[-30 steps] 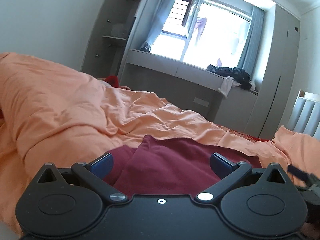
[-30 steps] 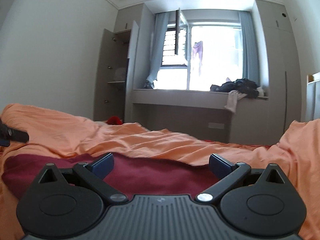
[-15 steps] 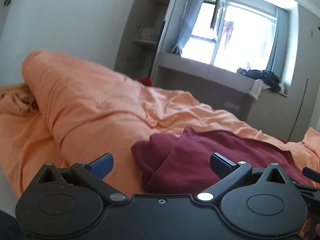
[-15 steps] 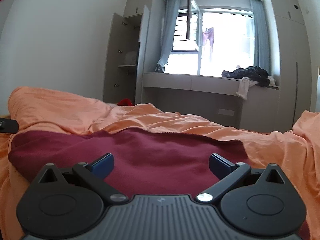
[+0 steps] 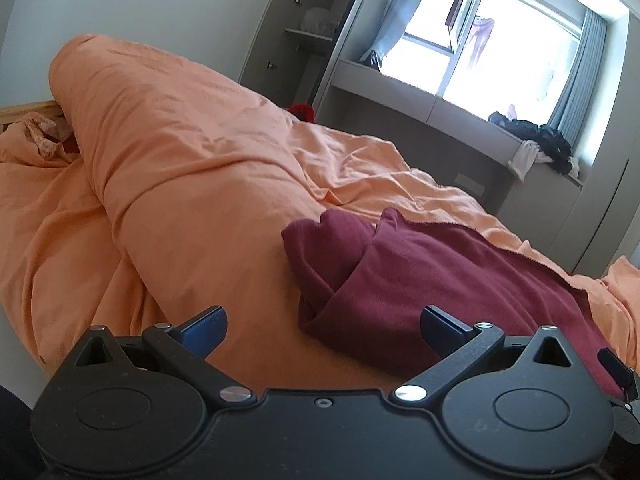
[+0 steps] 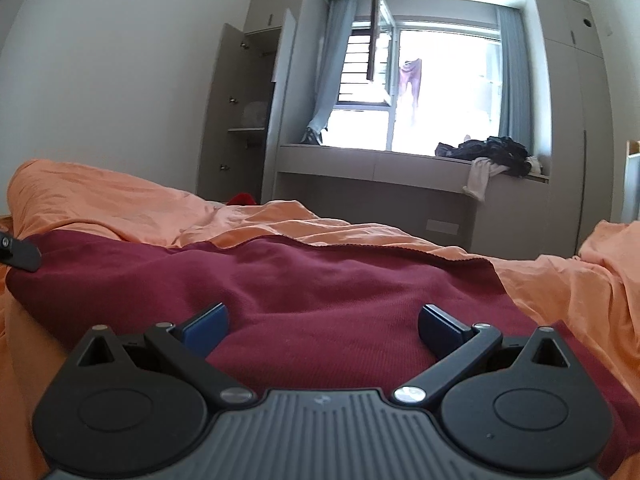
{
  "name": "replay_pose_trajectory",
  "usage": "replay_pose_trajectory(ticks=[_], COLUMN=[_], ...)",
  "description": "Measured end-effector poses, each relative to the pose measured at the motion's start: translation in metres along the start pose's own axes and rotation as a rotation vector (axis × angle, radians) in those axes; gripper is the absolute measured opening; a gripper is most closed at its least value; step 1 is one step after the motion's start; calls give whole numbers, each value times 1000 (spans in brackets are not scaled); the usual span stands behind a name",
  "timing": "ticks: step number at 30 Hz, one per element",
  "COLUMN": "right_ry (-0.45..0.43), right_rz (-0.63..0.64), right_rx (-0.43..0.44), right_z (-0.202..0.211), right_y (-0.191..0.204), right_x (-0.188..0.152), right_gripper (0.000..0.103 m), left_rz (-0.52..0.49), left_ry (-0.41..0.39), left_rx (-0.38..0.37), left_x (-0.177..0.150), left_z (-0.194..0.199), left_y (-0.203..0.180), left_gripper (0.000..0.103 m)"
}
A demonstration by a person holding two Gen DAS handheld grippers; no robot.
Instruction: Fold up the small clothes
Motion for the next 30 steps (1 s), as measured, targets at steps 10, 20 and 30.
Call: replay_pose_trajectory(ticks=[10, 20, 30], right_ry=[-2, 7, -12], right_rz=[-30, 22, 23], right_rx=[-27, 48, 18], right_z=[-1, 12, 10], right_y=[-2, -20, -14], right_x=[-3, 4, -1], right_gripper=[103, 103, 103], left_rz=[29, 56, 72], left_ry=[93, 86, 150], left_rx=[-168, -242, -240], left_x=[-22, -28, 13], left_z=[-4, -15, -43], left_y=[-9, -22, -33], left_gripper=[102, 102, 103])
Point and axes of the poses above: each gripper's, at about its wrist camera, not at the fingertips, and z roughly against the way its jaws point, y to its left, x to its top, the point moved 6 cm from there along -z, roughly the way its jaws point, and after that the axes turned 4 degrees about y, right-handed, at the moved point
